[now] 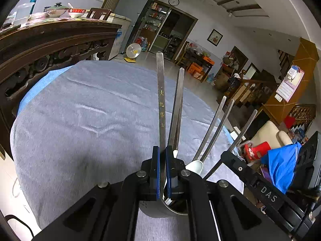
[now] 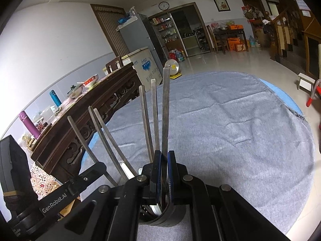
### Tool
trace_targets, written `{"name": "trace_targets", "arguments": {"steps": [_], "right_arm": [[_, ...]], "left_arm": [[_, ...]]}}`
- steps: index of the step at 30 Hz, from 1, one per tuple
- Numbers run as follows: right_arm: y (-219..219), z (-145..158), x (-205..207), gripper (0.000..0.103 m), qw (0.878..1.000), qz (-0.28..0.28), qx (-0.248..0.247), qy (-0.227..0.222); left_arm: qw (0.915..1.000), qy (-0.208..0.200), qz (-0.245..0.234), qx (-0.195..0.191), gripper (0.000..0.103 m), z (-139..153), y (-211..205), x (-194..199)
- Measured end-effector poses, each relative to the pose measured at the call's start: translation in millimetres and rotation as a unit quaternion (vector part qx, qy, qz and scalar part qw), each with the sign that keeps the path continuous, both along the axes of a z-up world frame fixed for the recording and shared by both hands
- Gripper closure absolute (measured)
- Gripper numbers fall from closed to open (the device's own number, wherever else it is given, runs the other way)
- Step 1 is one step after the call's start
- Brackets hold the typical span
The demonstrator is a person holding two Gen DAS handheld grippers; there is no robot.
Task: Organize utensils
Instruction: 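Push both chopsticks down into the holder with both tools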
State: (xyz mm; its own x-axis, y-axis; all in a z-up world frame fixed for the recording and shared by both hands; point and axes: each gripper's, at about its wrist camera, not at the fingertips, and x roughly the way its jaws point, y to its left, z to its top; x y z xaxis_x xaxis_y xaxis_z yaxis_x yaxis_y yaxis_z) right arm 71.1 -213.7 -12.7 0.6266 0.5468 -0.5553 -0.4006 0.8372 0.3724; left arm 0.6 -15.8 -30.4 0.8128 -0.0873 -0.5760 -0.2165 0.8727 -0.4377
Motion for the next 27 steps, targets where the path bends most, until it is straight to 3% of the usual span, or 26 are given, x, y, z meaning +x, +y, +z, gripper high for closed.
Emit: {"name": "trace_targets", "arguments": {"steps": [27], "right_arm": [[-2.8, -4.8, -13.3, 0.096, 1.000, 0.011, -0.013, -0.013]], "left_arm": [[0.9998, 0.010, -0.015, 0.006, 0.097, -4.3, -8.5, -5.1]]}}
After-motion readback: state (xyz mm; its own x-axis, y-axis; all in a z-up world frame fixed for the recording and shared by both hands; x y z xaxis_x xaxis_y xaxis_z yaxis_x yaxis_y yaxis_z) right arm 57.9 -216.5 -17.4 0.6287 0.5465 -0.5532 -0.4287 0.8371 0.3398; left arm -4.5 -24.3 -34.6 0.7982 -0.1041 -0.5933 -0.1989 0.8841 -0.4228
